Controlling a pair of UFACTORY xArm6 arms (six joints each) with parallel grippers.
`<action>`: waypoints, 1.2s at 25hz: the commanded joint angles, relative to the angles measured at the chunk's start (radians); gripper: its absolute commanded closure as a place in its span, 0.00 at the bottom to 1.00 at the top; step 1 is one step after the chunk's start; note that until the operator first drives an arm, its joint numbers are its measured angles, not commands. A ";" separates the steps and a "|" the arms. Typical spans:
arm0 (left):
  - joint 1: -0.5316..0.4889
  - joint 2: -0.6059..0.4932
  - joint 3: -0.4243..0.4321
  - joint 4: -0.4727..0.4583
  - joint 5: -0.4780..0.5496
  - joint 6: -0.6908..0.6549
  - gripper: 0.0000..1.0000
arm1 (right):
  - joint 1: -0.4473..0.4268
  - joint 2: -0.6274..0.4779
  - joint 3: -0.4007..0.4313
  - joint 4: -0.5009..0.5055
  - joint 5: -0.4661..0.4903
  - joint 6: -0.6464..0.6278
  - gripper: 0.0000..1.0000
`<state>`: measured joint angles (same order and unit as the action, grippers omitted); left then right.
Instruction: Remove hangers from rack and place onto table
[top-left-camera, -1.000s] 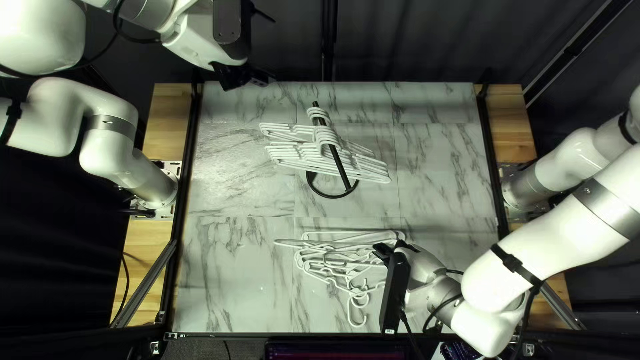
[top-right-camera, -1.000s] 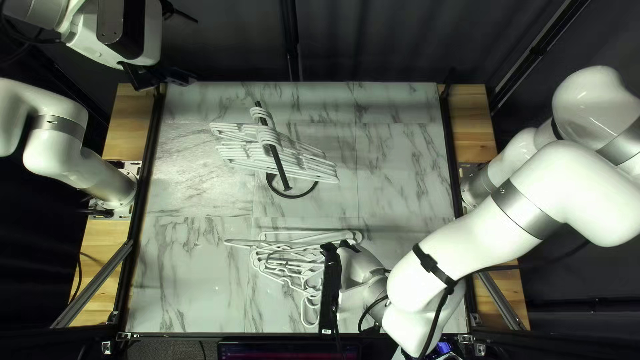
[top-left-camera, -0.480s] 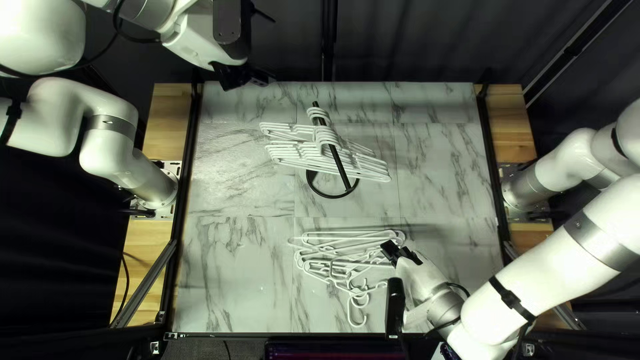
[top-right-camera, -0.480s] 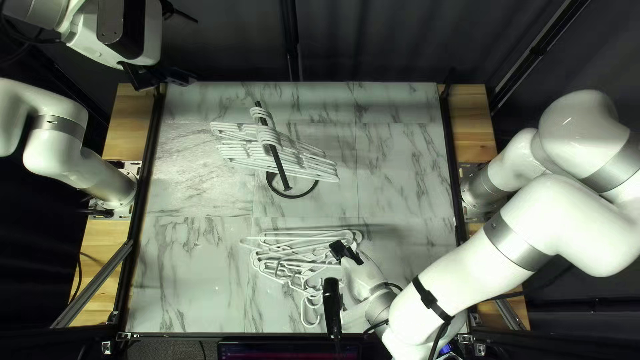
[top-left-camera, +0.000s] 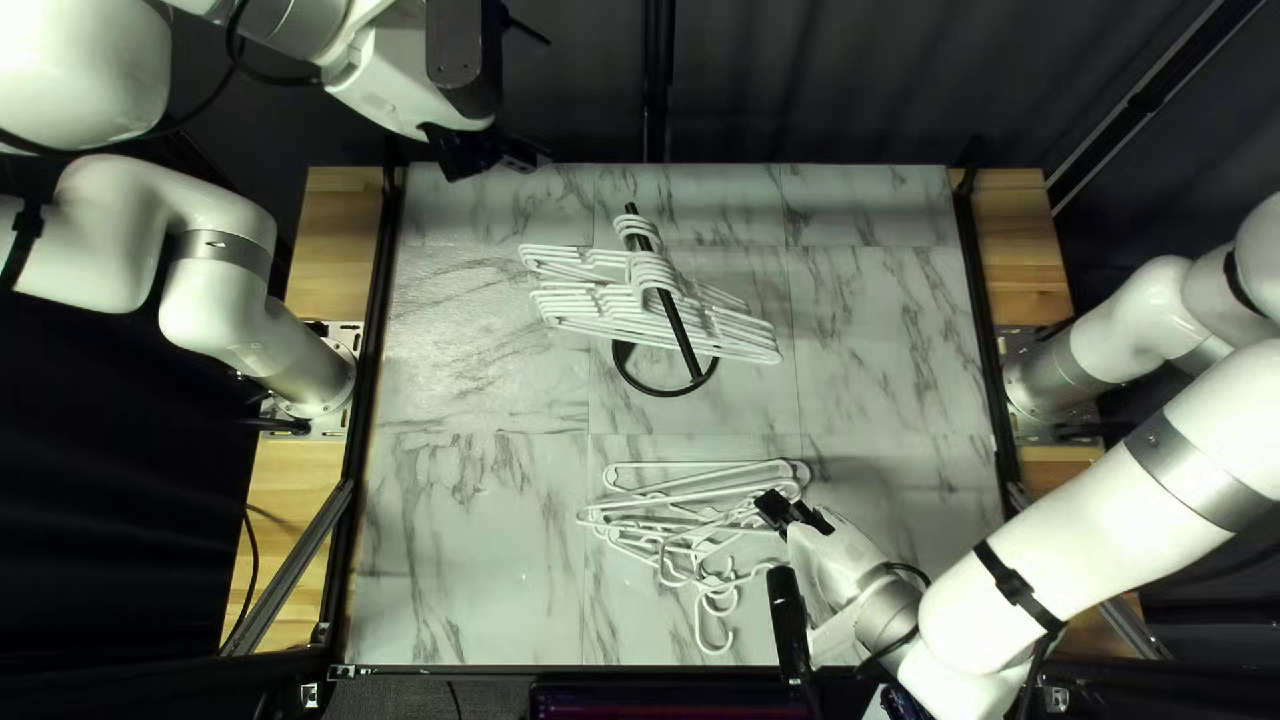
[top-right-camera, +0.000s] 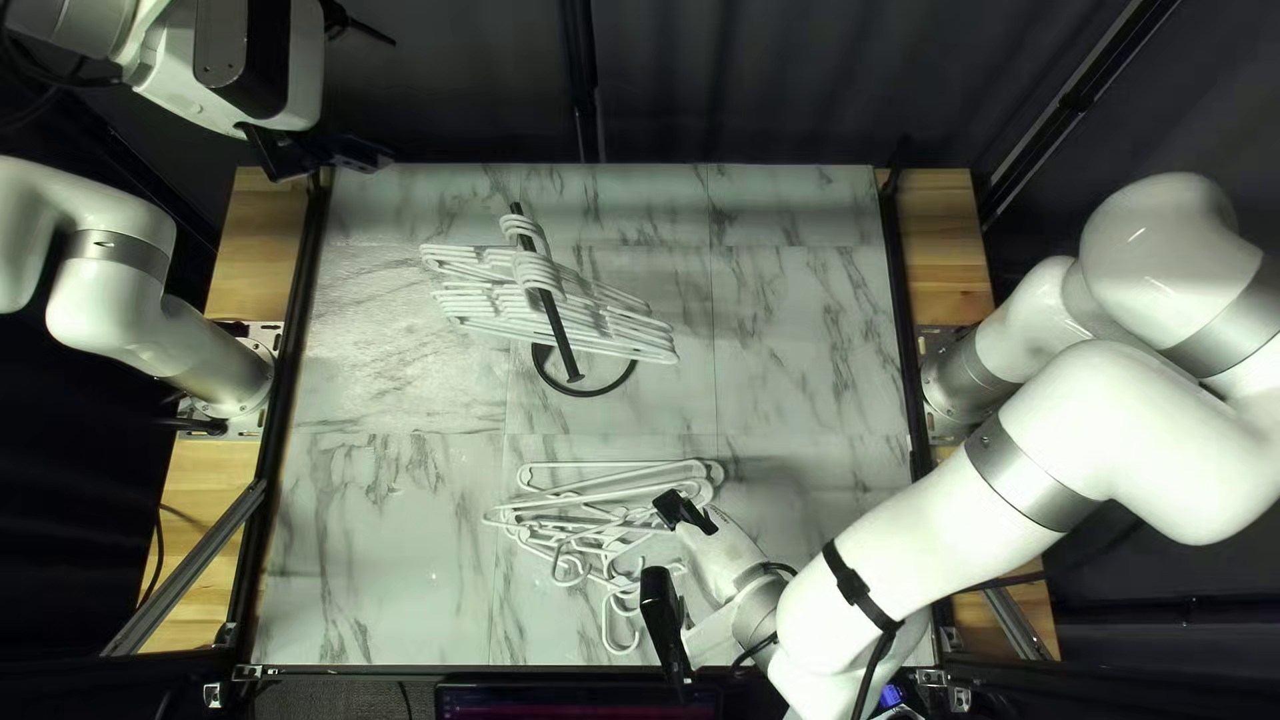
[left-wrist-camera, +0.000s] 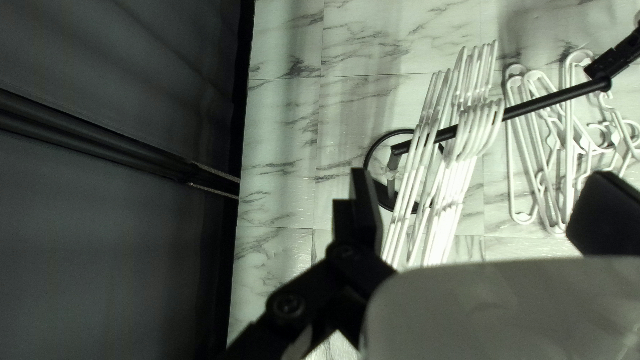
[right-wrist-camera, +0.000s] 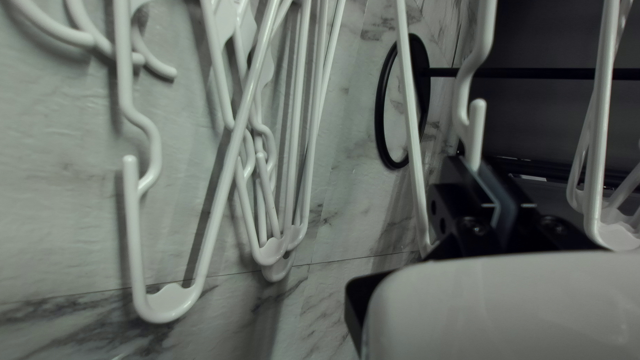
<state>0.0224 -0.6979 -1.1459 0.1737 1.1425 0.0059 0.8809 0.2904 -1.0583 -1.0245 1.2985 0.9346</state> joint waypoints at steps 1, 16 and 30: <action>0.000 0.000 0.000 0.000 0.000 0.000 0.00 | 0.024 0.019 0.035 -0.074 0.002 0.082 1.00; 0.000 0.000 0.000 0.000 0.000 0.000 0.00 | 0.085 0.129 0.049 -0.208 0.114 0.106 1.00; 0.000 0.000 0.000 0.000 0.000 0.000 0.00 | 0.074 0.264 -0.169 -0.062 0.230 0.040 1.00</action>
<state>0.0224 -0.6979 -1.1459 0.1737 1.1425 0.0059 0.9517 0.5325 -1.2067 -1.0895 1.5098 0.9709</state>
